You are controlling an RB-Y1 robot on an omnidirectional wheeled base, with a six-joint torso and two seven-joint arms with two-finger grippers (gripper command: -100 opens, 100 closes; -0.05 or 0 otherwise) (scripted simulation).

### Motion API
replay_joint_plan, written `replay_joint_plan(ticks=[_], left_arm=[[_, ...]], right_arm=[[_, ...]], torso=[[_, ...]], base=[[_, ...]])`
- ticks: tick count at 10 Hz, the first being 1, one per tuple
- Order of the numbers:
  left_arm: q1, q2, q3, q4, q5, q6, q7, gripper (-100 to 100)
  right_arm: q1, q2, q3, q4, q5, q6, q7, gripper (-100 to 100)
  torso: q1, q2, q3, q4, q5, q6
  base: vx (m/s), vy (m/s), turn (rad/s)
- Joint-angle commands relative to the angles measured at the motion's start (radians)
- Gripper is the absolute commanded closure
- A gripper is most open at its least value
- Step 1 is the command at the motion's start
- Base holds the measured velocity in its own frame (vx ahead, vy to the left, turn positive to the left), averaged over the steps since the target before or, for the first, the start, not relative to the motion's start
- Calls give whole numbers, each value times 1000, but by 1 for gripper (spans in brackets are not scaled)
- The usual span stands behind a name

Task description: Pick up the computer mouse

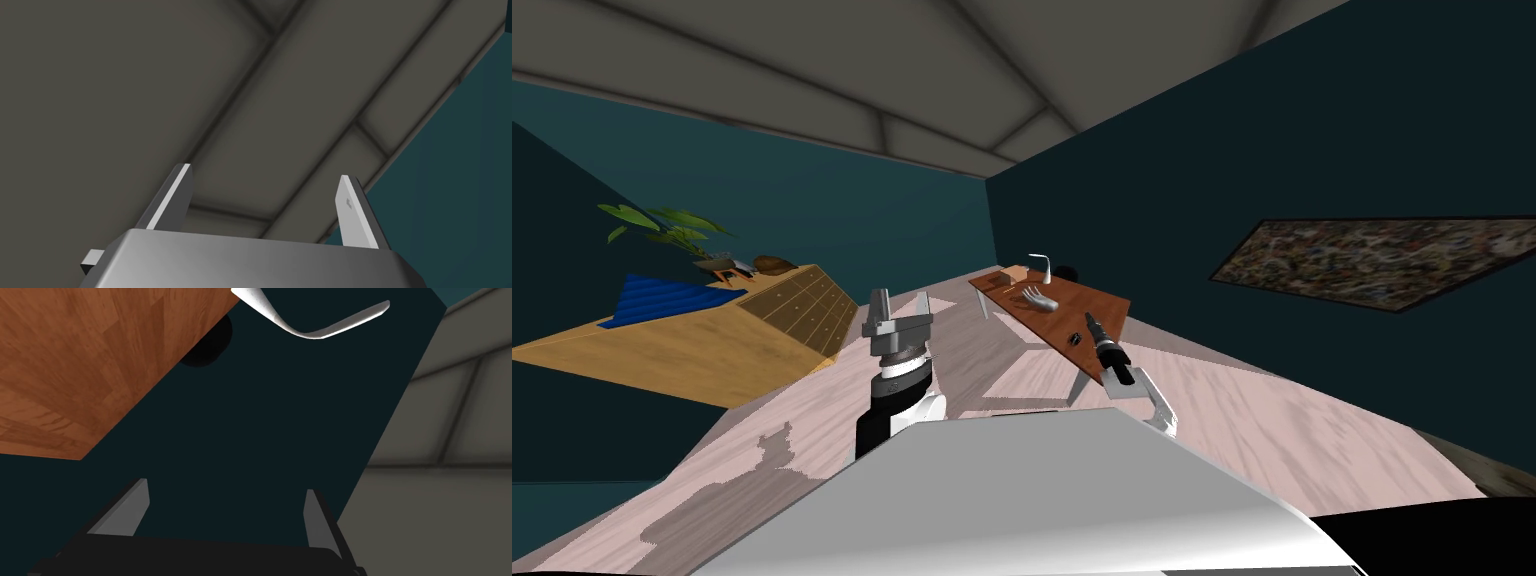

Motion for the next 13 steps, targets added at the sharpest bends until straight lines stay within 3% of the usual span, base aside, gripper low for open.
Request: replay_joint_plan(ticks=[1,2,3,4,5,6,11,12,13], left_arm=[[0,0,0,0,0,0,0,0],[0,0,0,0,0,0,0,0],[0,0,0,0,0,0,0,0],[0,0,0,0,0,0,0,0],[0,0,0,0,0,0,0,0],[0,0,0,0,0,0,0,0],[0,0,0,0,0,0,0,0],[0,0,0,0,0,0,0,0],[0,0,0,0,0,0,0,0]], right_arm=[[-24,-10,-7,44,20,50,12,-100],[-24,-10,-7,44,20,63,12,-100],[-48,-16,-13,83,40,101,23,-100],[-48,-16,-13,83,40,117,23,-100],[-73,-23,-18,122,58,151,34,-100],[-73,-23,-18,122,58,171,34,-100],[-148,-41,-32,238,113,320,62,-100],[-148,-41,-32,238,113,329,62,-100],[-173,-47,-36,275,130,374,70,-100]], torso=[[0,0,0,0,0,0],[0,-1,0,0,0,0],[0,-1,0,0,0,0],[0,-1,0,0,0,0],[-1,0,0,0,0,0],[-2,-1,-1,0,0,0],[-2,0,0,0,0,0],[-2,0,0,0,0,0],[-3,0,0,0,-1,0]], base=[[35,80,43],[31,66,19],[31,71,37],[29,55,24],[42,49,49],[42,44,31],[29,51,48],[23,31,40],[22,30,84]])
